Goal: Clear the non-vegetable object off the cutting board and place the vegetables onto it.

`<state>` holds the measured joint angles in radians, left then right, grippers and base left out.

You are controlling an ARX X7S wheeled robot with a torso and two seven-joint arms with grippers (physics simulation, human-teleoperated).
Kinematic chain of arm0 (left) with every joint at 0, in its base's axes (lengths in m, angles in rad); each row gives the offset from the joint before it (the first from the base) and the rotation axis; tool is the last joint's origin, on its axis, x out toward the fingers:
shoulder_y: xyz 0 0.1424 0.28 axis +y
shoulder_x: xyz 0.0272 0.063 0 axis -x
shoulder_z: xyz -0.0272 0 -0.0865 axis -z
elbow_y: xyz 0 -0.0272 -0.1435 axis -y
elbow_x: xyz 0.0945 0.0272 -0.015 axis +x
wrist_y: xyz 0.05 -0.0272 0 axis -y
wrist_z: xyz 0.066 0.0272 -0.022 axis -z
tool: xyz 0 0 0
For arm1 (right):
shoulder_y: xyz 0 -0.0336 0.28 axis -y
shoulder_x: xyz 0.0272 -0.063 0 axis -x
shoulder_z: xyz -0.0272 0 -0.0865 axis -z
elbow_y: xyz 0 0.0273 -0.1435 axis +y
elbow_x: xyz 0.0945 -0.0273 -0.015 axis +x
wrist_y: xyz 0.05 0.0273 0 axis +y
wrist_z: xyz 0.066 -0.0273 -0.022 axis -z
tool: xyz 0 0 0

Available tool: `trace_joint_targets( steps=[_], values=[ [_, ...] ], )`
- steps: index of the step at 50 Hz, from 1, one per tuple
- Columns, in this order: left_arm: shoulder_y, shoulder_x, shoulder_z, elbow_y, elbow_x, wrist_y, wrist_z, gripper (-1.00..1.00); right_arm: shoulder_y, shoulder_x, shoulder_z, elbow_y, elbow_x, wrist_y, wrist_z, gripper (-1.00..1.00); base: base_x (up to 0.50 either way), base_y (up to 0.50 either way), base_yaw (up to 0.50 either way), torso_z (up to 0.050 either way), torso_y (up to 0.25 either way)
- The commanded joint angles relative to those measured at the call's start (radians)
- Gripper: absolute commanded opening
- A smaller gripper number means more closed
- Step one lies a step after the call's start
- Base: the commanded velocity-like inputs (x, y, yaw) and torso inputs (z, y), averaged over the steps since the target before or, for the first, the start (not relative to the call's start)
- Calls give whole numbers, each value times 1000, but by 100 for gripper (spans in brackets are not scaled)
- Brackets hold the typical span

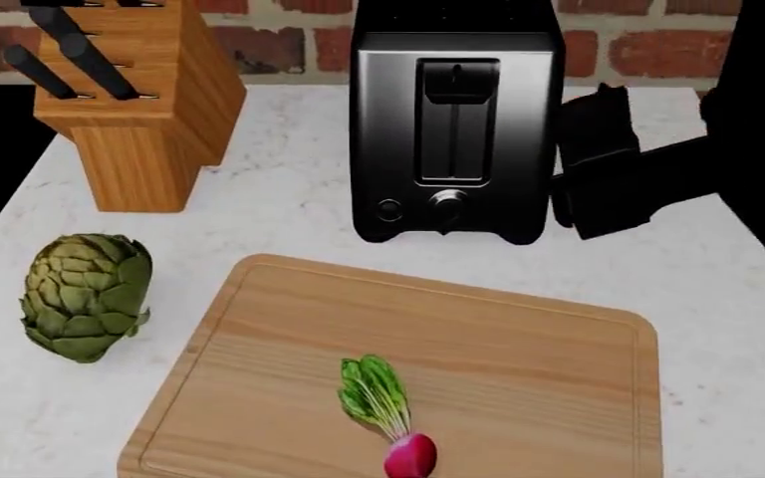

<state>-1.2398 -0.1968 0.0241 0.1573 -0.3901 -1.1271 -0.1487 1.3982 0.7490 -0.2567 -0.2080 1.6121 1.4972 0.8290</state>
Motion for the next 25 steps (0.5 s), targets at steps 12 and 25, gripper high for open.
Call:
trace_joint_targets(
  steps=[12,25],
  values=[
    [-7,-7,-3,-19,-3,19,-12,100,-85,18,-158,32,540,-139,278,100,0,0,0,0,0],
    [-4,-5,1,-24,-12,20,-14,100,-114,-10,-268,66,693,-212,323,100,0,0,0,0,0]
  ],
)
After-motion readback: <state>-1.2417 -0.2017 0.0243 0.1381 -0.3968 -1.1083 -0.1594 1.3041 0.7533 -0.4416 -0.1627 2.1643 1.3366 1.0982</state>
